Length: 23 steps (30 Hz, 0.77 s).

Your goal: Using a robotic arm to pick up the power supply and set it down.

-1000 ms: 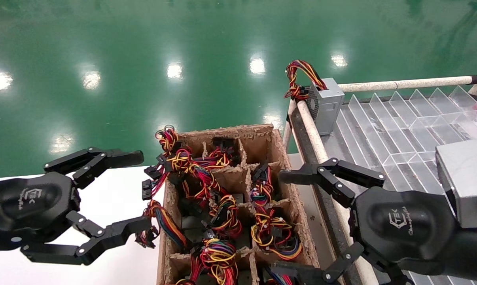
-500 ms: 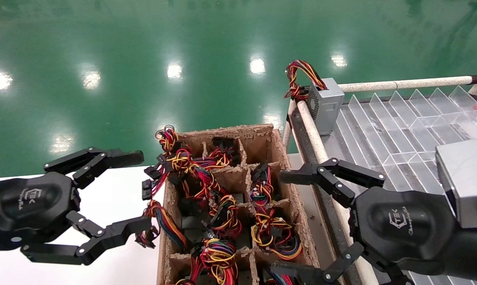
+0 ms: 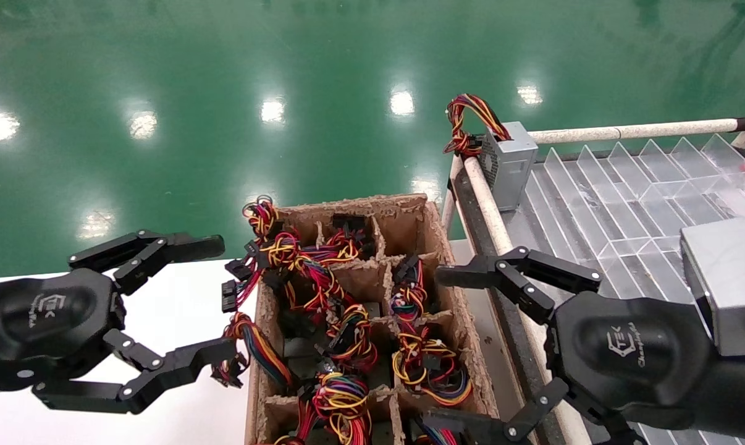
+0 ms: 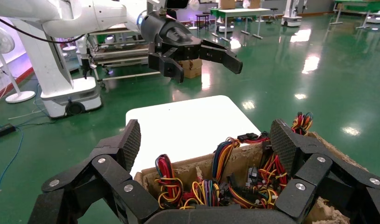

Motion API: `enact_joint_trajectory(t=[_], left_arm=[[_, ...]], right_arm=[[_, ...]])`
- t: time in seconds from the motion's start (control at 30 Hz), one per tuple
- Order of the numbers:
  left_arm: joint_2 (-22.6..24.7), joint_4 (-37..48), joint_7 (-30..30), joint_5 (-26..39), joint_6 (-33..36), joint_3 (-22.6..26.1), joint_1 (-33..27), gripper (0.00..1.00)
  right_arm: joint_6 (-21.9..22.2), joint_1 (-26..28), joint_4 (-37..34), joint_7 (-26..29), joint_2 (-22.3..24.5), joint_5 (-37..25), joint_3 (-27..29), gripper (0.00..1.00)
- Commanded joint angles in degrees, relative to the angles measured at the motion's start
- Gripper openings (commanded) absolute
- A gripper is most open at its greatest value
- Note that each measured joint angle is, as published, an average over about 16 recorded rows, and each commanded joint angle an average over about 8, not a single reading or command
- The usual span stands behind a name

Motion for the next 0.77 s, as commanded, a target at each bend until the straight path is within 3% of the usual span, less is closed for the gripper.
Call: enact_joint_trajectory(t=[0.03, 0.77], left_arm=[[0.0, 0.0, 0.0, 0.0, 0.0, 0.0, 0.0, 1.0], [0.0, 0.0, 0.0, 0.0, 0.0, 0.0, 0.0, 1.0]], right_arm=[[0.0, 0.0, 0.0, 0.0, 0.0, 0.0, 0.0, 1.0], [0.0, 0.0, 0.0, 0.0, 0.0, 0.0, 0.0, 1.0]])
